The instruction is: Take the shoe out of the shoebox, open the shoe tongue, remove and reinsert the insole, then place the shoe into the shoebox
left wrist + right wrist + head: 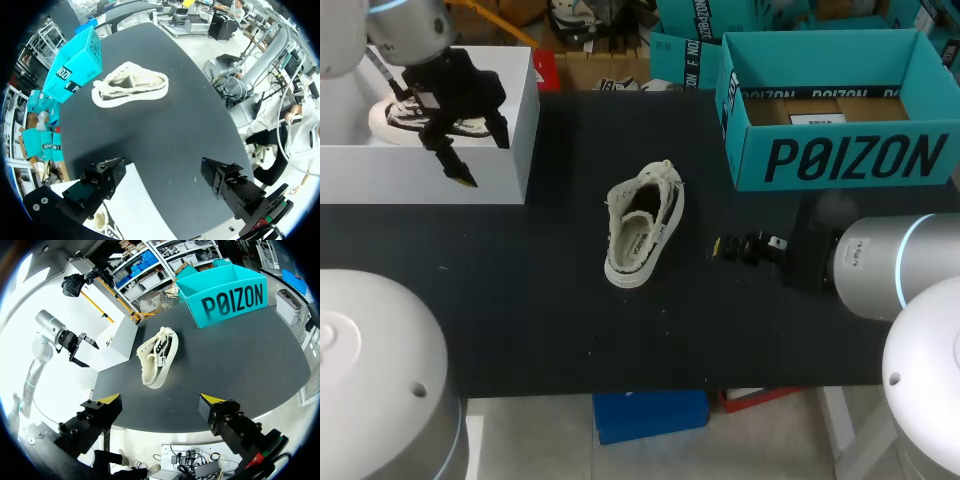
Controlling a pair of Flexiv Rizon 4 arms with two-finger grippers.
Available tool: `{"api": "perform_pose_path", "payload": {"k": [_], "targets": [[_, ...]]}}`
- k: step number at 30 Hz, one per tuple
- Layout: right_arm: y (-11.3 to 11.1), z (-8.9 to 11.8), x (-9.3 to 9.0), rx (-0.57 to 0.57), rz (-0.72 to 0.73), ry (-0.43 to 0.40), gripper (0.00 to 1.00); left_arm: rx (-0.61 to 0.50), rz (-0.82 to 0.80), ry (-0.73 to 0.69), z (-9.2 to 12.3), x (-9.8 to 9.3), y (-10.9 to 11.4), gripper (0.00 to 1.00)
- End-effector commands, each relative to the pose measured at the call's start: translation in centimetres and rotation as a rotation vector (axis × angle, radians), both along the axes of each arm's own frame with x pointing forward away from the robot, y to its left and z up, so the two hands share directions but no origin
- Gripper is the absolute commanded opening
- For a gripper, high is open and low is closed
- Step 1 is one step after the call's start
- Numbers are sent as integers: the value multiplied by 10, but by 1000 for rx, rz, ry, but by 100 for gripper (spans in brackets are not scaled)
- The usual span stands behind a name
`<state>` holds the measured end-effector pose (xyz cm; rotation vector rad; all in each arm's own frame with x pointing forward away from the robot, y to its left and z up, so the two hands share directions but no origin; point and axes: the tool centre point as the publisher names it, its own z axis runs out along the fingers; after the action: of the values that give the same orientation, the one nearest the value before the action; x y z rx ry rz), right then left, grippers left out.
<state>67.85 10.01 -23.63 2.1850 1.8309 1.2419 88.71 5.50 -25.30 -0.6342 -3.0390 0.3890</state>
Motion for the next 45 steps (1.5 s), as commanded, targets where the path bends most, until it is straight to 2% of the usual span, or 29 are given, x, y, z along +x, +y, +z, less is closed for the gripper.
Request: {"api": "perform_pose_path", "payload": {"k": [1,4,11,18,31,45], "targets": [[4,-4,-1,3,-10,-9,100,1,2,-6,0,-2,0,100],[4,-4,-1,3,-10,-9,100,1,2,-6,0,-2,0,100],[8,1,42,-272,127,81,100,1,2,-6,0,-2,0,100],[9,-11,72,-432,188,146,100,1,2,-6,0,-2,0,100],[20,-43,125,-508,274,263,100,1,2,-6,0,-2,0,100],[55,-90,171,-526,341,350,100,1,2,-6,0,-2,0,100]]}}
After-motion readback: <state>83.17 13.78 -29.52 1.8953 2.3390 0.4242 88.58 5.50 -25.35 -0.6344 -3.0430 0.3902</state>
